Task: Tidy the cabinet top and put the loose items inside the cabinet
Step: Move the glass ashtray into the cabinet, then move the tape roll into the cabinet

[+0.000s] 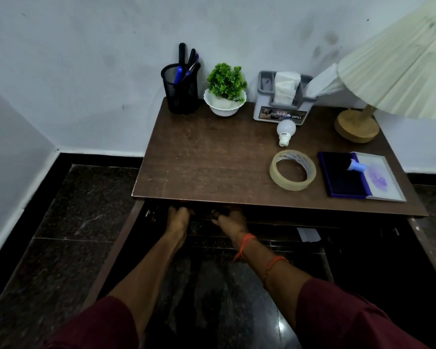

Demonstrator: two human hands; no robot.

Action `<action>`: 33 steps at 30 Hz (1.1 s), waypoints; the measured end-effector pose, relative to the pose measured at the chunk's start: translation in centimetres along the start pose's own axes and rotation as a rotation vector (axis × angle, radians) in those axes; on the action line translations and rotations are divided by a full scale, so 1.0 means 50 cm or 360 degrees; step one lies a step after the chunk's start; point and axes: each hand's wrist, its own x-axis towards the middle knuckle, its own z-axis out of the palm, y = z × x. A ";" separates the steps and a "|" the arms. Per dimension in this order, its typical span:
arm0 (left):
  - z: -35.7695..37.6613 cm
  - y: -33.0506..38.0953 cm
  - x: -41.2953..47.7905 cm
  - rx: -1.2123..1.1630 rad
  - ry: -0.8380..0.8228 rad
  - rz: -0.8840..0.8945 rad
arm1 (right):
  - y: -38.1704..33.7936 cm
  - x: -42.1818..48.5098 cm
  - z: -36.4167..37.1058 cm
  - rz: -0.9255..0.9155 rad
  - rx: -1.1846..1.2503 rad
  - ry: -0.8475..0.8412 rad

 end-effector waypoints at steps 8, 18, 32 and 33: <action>-0.010 0.025 -0.069 -0.0022 -0.0104 0.0032 | 0.005 -0.070 -0.017 -0.0213 0.0487 -0.0161; 0.034 0.022 -0.261 -0.0029 -0.0495 0.0036 | 0.034 -0.218 -0.148 -0.0254 0.0729 -0.0192; 0.121 0.093 -0.443 0.0227 -0.0905 0.0280 | 0.035 -0.321 -0.376 -0.0413 0.0813 0.0115; 0.129 0.099 -0.445 0.0220 -0.0901 0.0302 | 0.030 -0.318 -0.385 -0.0429 0.0828 0.0128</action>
